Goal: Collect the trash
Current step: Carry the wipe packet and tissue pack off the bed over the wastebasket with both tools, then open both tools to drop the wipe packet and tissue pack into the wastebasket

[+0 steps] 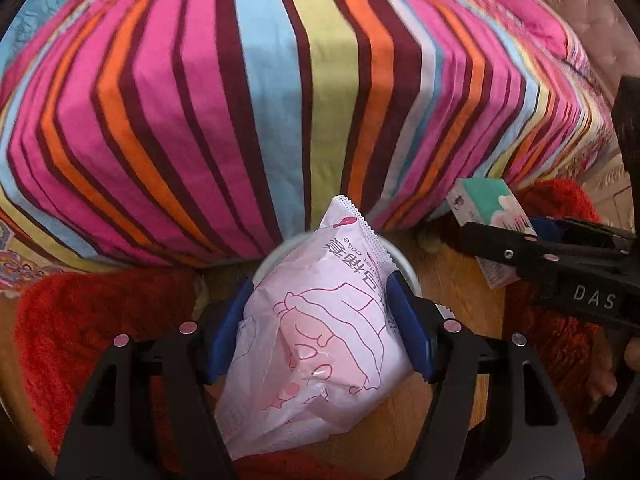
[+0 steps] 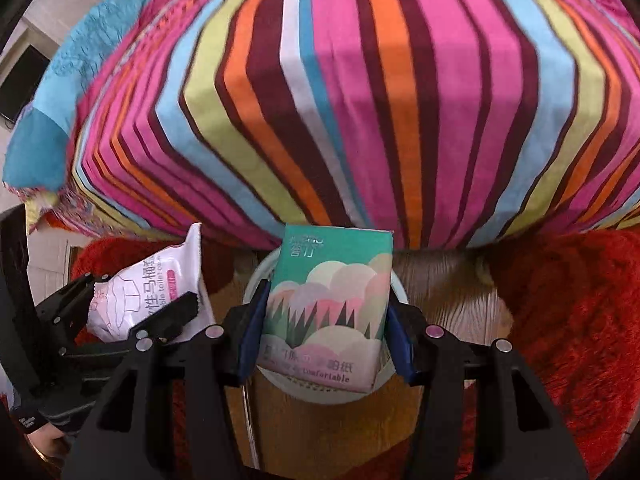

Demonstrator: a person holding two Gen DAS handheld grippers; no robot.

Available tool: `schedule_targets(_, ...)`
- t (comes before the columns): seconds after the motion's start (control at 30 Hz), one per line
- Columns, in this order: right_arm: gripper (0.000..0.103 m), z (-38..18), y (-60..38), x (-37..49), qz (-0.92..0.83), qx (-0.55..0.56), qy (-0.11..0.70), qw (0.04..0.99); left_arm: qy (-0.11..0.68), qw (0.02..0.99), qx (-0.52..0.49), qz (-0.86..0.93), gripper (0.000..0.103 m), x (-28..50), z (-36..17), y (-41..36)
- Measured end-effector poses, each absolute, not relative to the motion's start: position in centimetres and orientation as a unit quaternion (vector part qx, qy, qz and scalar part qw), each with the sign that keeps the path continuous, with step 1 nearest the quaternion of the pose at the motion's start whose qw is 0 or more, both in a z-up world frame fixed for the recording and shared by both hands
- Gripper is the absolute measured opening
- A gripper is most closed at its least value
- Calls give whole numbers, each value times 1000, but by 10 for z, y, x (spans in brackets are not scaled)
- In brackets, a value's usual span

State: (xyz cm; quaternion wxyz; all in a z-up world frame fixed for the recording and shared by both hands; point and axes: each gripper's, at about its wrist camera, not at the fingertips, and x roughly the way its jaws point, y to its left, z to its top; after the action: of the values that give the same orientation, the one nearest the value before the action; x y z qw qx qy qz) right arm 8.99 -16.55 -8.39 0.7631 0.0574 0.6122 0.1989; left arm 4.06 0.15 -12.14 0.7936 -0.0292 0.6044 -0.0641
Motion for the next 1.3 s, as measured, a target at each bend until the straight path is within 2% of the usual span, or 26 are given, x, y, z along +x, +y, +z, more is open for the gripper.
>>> schedule_targets(0.7, 50, -170, -160, 98, 161, 100, 742, 643, 710, 700, -19, -74, 67, 49, -189, -5)
schedule_targets(1.17, 51, -208, -153, 104, 139, 119, 787, 589, 758, 648, -23, -64, 68, 57, -220, -5)
schedule_targets(1.3, 55, -214, -152, 103, 135, 116, 796, 578, 776, 628, -20, -63, 69, 57, -230, -6)
